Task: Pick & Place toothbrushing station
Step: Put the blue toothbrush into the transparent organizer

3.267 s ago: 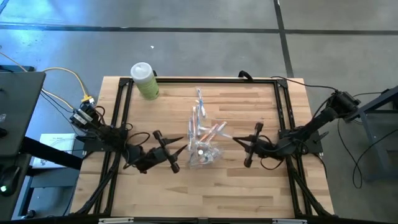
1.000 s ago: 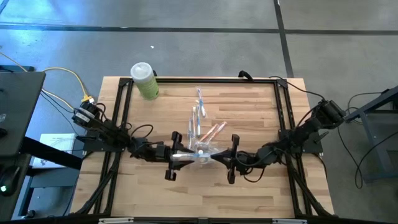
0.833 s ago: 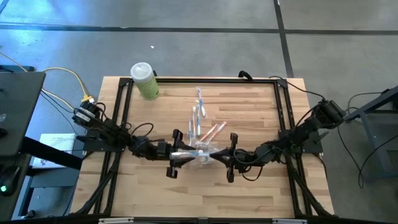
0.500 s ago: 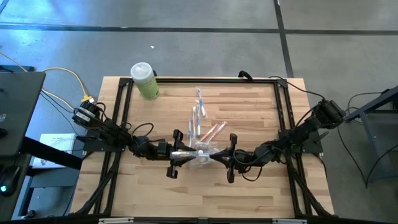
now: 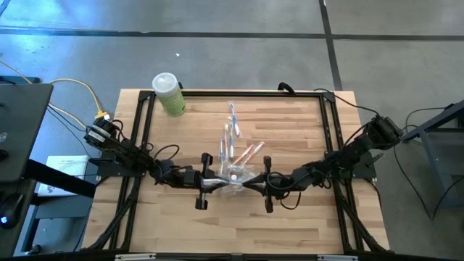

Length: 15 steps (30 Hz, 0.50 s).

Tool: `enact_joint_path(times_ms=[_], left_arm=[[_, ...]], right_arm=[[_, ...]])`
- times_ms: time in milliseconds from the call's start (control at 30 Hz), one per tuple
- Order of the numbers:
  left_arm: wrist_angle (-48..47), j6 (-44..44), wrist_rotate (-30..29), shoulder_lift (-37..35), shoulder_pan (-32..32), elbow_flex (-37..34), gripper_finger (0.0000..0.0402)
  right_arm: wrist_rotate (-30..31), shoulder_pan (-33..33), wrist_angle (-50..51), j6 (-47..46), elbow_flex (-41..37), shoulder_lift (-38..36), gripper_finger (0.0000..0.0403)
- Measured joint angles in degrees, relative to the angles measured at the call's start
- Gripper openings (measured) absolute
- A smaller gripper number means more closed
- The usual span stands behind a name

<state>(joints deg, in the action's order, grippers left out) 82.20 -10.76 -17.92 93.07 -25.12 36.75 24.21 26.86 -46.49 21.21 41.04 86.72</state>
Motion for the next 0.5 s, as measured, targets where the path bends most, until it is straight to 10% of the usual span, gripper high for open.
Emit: enact_joint_path(times_ms=[500], left_arm=[[-6.76, 1.95, -9.99, -0.66, -4.37, 0.01, 0.0011]], right_arm=[[16.34, 5.9, 1.61, 0.49, -0.02, 0.0, 0.0199]])
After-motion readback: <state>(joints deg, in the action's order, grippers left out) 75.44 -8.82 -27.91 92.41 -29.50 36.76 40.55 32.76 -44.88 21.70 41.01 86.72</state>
